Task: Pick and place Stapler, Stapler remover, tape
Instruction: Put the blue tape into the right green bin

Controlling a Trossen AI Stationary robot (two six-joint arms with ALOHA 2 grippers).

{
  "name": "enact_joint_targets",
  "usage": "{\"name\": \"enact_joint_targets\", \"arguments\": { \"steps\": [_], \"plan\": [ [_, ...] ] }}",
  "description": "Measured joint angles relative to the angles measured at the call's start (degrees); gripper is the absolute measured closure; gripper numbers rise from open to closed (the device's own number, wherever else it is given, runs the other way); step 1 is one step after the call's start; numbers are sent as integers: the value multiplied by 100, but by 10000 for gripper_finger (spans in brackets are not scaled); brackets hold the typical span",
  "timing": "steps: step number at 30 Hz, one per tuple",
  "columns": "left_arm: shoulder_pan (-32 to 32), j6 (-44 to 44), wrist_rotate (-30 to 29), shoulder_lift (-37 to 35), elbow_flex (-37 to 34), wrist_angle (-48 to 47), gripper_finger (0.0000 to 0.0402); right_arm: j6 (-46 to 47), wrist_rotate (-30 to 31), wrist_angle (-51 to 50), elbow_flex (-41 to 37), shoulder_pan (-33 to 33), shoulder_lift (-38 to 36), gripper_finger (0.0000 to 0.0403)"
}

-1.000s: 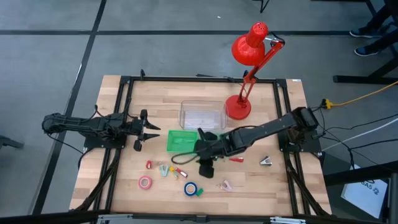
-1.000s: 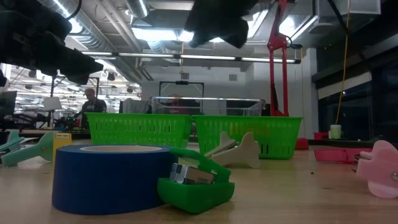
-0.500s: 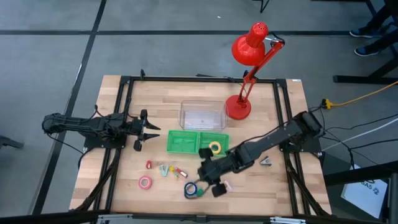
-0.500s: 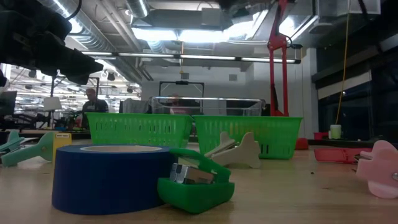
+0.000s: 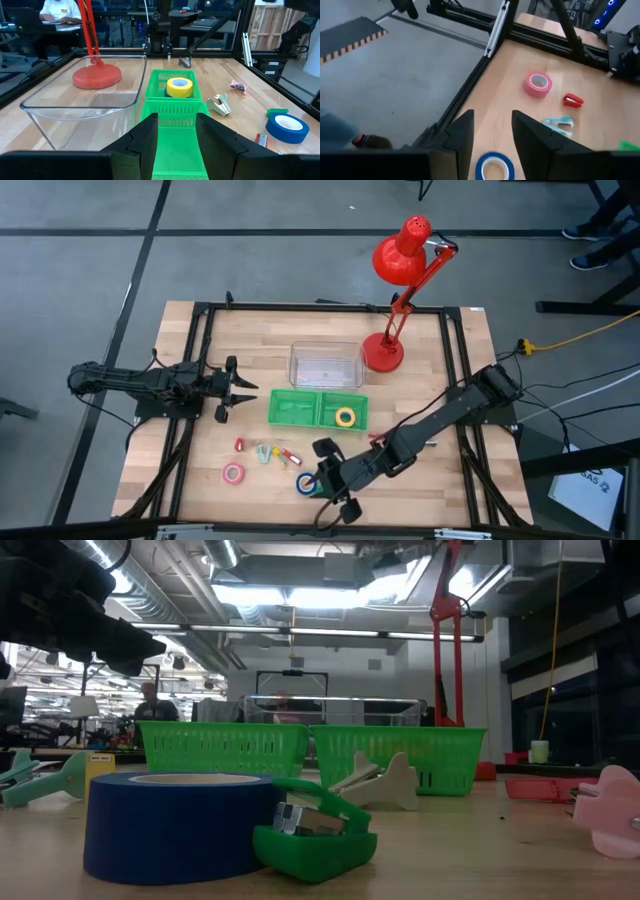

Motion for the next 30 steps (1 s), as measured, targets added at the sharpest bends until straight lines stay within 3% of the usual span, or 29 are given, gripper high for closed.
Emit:
{"name": "enact_joint_targets", "arguments": {
  "steps": [14, 30],
  "plan": [
    [2, 0, 0, 0, 0, 2, 272, 891, -190, 71, -2, 13, 990, 270],
    [1, 0, 0, 0, 0, 2, 272, 499, -412, 103, -4, -38, 1540, 270]
  ]
}}
